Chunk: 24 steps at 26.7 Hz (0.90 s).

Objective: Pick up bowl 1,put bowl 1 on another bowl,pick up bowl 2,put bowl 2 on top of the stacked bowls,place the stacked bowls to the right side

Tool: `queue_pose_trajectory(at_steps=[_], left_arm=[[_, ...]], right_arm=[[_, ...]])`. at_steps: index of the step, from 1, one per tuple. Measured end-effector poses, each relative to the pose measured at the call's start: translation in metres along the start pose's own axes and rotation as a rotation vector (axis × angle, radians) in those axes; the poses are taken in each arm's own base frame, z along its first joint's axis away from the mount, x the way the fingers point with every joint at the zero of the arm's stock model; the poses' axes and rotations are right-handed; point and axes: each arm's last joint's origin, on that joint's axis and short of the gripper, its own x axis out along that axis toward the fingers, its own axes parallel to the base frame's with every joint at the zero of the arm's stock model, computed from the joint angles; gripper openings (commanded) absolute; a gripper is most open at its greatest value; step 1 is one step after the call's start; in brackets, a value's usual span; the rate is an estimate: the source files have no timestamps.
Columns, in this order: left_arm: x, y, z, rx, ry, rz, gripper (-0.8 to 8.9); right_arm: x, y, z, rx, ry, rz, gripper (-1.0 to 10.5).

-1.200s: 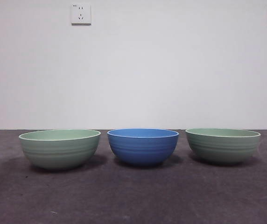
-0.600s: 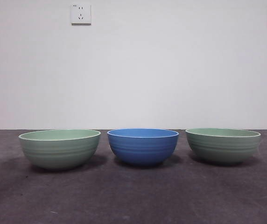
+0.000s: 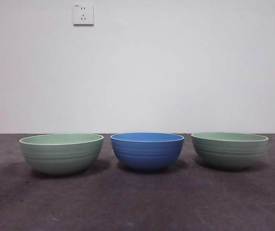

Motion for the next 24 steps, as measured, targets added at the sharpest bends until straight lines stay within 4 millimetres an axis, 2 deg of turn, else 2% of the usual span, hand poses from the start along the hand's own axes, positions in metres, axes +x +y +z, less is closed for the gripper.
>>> queue_pose_trajectory(at_steps=[4, 12, 18, 24], left_arm=[[0.000, 0.000, 0.000, 0.000, 0.000, 0.000, 6.95], [0.000, 0.000, 0.000, 0.000, 0.000, 0.000, 6.95], [0.000, 0.000, 0.000, -0.002, 0.003, 0.000, 6.95], [0.000, 0.000, 0.000, -0.003, 0.003, 0.000, 6.95]], right_arm=[[0.022, -0.007, 0.019, 0.028, -0.016, -0.046, 6.0], [0.089, -0.027, 0.048, 0.084, 0.042, -0.052, 6.0], [0.136, -0.041, 0.053, 0.113, 0.117, -0.059, 6.0], [0.168, -0.051, 0.051, 0.129, 0.171, -0.065, 5.9]])
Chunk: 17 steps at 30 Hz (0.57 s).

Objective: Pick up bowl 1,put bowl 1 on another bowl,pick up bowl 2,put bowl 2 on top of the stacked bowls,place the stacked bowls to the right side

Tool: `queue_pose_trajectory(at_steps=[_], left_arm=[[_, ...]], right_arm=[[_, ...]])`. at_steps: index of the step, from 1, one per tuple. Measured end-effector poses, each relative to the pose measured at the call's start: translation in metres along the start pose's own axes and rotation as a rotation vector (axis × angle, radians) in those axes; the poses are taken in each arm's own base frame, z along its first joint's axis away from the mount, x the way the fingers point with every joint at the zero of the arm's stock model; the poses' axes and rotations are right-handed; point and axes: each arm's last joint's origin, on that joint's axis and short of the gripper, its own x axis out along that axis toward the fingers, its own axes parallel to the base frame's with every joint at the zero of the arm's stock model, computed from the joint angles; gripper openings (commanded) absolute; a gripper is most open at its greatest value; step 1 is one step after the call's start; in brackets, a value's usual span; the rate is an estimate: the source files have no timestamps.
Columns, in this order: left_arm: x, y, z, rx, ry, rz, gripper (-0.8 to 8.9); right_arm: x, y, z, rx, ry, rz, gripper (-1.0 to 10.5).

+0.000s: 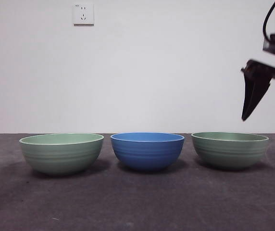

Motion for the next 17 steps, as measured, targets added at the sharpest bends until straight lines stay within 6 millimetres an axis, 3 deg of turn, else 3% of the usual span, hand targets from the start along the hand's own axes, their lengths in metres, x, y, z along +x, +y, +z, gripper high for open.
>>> queue_pose_trajectory(at_steps=[6, 14, 17], left_arm=[[0.000, 0.000, 0.000, 0.000, 0.000, 0.000, 6.95], [0.000, 0.000, 0.000, 0.000, 0.000, 0.000, 6.95], [0.000, 0.000, 0.000, 0.000, 0.000, 0.000, 6.96]], right_arm=[[0.022, -0.006, 0.000, 0.011, 0.040, -0.028, 5.7], [0.036, -0.008, 0.001, 0.008, 0.048, -0.033, 2.8], [0.036, -0.008, 0.002, 0.004, 0.035, -0.031, 1.2]])
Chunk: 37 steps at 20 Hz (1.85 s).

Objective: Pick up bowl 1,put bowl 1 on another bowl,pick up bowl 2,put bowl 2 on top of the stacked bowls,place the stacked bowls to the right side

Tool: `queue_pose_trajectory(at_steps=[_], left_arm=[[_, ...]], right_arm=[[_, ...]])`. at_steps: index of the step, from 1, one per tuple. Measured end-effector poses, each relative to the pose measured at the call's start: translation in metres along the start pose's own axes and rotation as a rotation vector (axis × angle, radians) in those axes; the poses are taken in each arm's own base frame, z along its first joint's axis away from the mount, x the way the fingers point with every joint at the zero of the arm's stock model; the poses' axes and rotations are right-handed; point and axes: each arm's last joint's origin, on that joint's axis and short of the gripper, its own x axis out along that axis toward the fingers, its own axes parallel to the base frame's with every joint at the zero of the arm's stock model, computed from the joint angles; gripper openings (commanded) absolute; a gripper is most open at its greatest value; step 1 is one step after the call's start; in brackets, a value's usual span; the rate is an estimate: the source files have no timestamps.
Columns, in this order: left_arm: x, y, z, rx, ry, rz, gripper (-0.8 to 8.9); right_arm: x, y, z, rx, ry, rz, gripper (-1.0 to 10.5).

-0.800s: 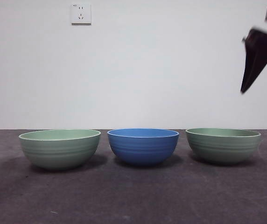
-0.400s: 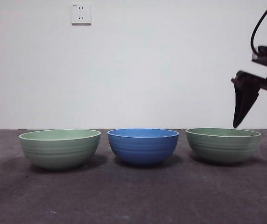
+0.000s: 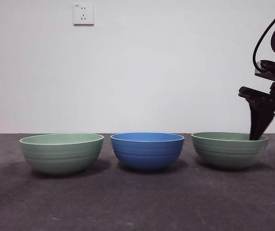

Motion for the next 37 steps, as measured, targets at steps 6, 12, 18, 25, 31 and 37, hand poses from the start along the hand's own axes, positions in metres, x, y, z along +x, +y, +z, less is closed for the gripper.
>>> queue_pose_trajectory(at_steps=[6, 12, 18, 25, 31, 37], left_arm=[[0.000, 0.000, 0.000, 0.000, 0.000, 0.000, 6.95], [0.000, 0.000, 0.000, 0.000, 0.000, 0.000, 6.95], [0.000, 0.000, 0.000, 0.000, 0.000, 0.000, 6.95], [0.002, -0.003, 0.000, 0.023, 0.016, -0.029, 6.95], [0.003, -0.006, -0.001, 0.045, 0.031, -0.056, 6.95], [0.003, -0.007, -0.001, 0.056, 0.038, -0.066, 6.95]], right_arm=[[0.000, 0.000, 0.001, -0.002, -0.012, 0.000, -0.1], [-0.007, 0.002, 0.002, -0.007, -0.032, 0.001, -0.1], [-0.069, 0.030, 0.020, -0.072, -0.152, 0.040, -0.1], [-0.085, 0.100, 0.036, -0.261, -0.180, 0.142, -0.1], [-0.026, 0.139, 0.037, -0.344, -0.046, 0.101, -0.1], [0.020, 0.154, 0.044, -0.365, 0.034, 0.060, -0.1]])
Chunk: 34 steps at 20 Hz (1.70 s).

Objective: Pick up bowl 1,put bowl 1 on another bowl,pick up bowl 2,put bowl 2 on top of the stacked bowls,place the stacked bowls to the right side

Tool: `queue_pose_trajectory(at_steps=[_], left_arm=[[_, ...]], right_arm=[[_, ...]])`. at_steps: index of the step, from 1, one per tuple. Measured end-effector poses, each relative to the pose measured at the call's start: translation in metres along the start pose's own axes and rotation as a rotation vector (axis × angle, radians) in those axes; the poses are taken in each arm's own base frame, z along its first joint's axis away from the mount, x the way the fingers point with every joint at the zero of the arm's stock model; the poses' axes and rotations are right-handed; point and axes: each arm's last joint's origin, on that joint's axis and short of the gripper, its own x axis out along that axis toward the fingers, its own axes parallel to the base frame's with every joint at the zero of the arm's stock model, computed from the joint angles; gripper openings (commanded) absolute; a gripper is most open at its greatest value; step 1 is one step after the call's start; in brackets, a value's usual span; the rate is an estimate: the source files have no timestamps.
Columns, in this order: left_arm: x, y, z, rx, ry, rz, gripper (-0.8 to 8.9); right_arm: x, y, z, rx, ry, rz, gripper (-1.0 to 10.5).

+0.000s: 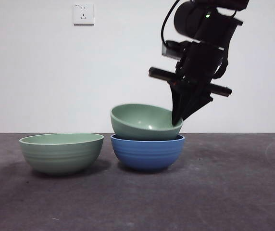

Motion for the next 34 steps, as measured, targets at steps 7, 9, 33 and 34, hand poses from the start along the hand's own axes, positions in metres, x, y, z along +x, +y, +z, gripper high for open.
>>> queue_pose_trajectory(at_steps=[7, 9, 33, 34], left_arm=[[0.000, 0.002, 0.000, -0.002, 0.006, 0.050, 6.95], [0.003, 0.004, 0.002, -0.009, 0.017, 0.051, 6.95], [0.178, 0.109, 0.100, -0.119, 0.292, 0.386, 6.86], [0.184, 0.111, 0.103, -0.123, 0.316, 0.392, 6.71]], right_arm=[[0.005, 0.002, -0.008, -0.004, 0.080, -0.016, 0.4], [0.005, 0.003, -0.008, -0.005, 0.088, 0.024, 2.0], [-0.254, 0.014, -0.079, -0.057, -0.321, -0.002, 2.3], [-0.259, 0.013, -0.083, -0.058, -0.329, -0.001, 2.3]])
